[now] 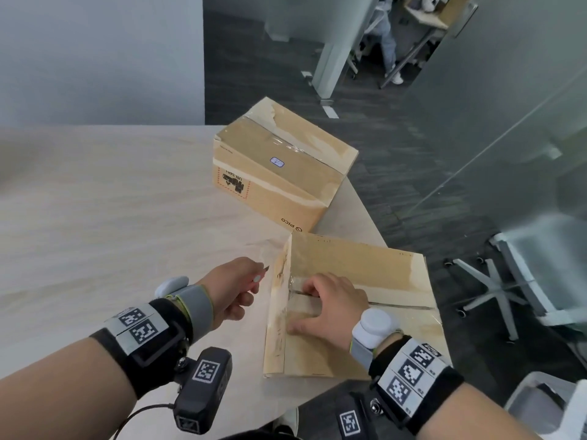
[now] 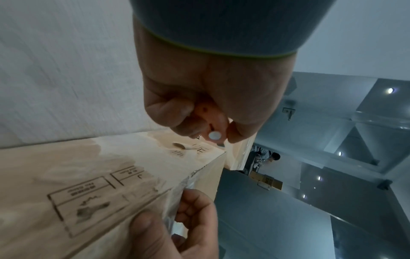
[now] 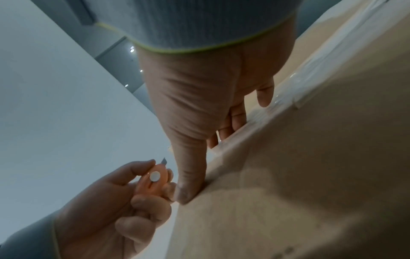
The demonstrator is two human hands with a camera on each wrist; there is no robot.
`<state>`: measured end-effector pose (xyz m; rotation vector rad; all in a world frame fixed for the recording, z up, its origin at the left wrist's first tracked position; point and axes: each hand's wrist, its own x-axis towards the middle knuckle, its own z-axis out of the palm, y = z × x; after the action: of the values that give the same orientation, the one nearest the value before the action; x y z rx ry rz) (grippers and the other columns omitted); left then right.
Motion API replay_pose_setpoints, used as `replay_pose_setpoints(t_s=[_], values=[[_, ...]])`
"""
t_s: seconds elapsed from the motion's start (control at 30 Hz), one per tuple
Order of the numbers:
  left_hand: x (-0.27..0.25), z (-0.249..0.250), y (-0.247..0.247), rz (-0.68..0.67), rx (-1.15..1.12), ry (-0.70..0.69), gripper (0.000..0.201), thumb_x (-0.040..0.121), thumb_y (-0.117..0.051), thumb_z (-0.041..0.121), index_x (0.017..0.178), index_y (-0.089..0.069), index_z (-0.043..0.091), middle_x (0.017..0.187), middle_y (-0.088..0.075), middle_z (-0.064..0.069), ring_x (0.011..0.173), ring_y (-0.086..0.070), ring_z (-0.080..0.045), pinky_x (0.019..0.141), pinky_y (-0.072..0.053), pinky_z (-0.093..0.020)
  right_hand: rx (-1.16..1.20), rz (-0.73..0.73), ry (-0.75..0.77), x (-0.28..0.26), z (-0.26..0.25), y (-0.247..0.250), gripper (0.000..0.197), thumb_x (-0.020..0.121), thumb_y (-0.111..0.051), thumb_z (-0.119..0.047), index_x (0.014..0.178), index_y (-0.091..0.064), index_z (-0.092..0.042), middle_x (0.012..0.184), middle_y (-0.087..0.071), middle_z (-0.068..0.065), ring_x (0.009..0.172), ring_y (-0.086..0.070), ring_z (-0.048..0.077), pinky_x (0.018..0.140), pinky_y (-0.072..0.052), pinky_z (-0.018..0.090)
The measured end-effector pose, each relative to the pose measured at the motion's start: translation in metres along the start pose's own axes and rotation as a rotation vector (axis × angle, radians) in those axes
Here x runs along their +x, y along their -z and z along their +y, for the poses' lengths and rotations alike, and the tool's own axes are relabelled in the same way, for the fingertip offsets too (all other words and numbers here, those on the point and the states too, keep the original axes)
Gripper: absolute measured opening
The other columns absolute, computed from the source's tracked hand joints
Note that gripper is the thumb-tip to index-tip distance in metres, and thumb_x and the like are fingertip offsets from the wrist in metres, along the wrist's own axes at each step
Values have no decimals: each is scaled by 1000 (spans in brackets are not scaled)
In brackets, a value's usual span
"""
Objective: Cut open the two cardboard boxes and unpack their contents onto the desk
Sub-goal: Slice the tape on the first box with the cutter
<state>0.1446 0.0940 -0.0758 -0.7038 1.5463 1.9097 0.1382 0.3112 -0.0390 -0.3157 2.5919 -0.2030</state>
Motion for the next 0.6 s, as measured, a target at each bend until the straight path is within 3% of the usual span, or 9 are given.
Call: replay_pose_setpoints(t_s=[0.03, 0.1, 0.17, 0.27, 0.33, 0.6], values=[[1, -1, 1, -22, -14, -22, 12, 88, -70, 20, 92, -61, 14, 80, -53, -4, 56, -43, -15, 46, -30, -24, -1, -3, -10, 3, 0, 1, 68, 57, -71, -79, 110, -49, -41, 112, -49, -22, 107, -46, 9, 93, -40, 37], [1, -2, 3, -55, -28, -44, 34, 70, -80, 13, 99, -62, 15, 84, -59, -4, 60, -48, -15, 48, -36, -25, -7, -35, -13, 9, 0, 5, 65, 54, -73, -79, 98, -50, -37, 101, -48, -21, 100, -46, 9, 89, -39, 35], [1, -1, 2, -65, -36, -53, 45, 62, -76, 12, 105, -65, 17, 94, -64, -7, 64, -49, -15, 52, -40, -25, 10, -82, -12, 14, 0, 9, 63, 53, -78, -76, 89, -51, -32, 99, -48, -16, 96, -46, 10, 82, -38, 33], [4, -3, -1, -54, -31, -56, 47, 67, -80, 5, 109, -68, 21, 116, -68, -16, 69, -53, -15, 57, -44, -26, 79, -112, 0, 18, 1, 10, 60, 55, -84, -69, 79, -50, -26, 103, -50, -9, 93, -46, 12, 69, -33, 27], [6, -4, -4, -37, -3, -69, 39, 78, -80, 1, 109, -70, 23, 124, -69, -14, 73, -57, -14, 58, -45, -27, 107, -124, 7, 19, 4, 7, 59, 55, -83, -71, 73, -49, -26, 102, -47, -9, 93, -46, 13, 69, -35, 29], [8, 1, -20, 44, 117, -174, 29, 83, -76, 8, 103, -74, 29, 101, -74, -2, 79, -69, -13, 58, -53, -26, 119, -135, 11, 20, 8, 5, 63, 51, -79, -78, 78, -55, -27, 100, -45, -10, 93, -50, 13, 81, -46, 35]])
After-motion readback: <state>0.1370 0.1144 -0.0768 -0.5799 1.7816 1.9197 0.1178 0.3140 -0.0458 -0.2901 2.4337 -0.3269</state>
